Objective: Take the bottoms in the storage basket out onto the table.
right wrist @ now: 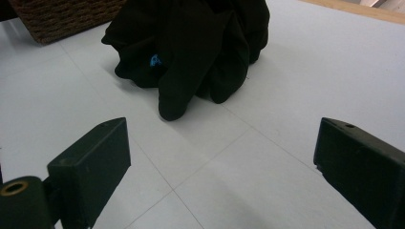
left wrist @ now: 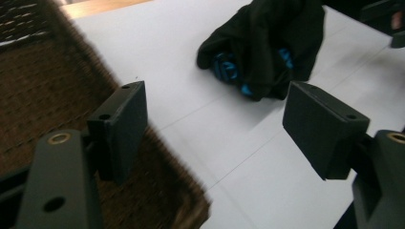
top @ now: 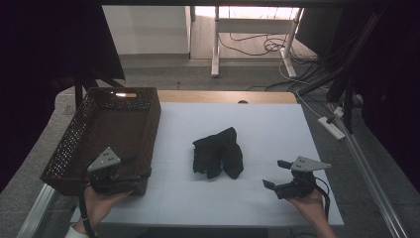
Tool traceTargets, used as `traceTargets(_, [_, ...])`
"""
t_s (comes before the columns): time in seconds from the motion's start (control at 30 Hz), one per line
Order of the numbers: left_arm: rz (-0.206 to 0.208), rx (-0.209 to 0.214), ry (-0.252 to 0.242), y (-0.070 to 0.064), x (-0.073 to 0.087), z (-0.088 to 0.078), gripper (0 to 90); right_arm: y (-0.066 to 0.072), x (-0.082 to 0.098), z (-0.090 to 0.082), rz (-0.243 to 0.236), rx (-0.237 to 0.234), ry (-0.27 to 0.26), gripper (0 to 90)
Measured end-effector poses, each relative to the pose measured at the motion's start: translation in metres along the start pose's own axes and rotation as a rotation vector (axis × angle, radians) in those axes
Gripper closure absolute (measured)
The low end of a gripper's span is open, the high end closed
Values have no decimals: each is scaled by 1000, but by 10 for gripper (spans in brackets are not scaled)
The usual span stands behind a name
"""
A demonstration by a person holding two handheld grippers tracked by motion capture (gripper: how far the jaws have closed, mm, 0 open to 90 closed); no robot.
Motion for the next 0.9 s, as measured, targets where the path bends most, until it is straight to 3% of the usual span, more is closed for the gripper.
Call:
traceTargets(0.43, [-18, -44, 33, 9, 24, -13, 208, 0, -1, -2, -10, 1, -5, 52])
traceTargets(0.9, [-35, -32, 20, 10, 22, -12, 207, 2, -4, -5, -20, -5, -26, 55])
Point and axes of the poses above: each handheld gripper's, and its own axes: z roughly forward along the jaws, x roughly out of its underside, y roughly to its left, the point moved 7 cm from there along z, roughly forward along the jaws, and after that the axes turned 8 degrees about -y, right-handed, at the moved point
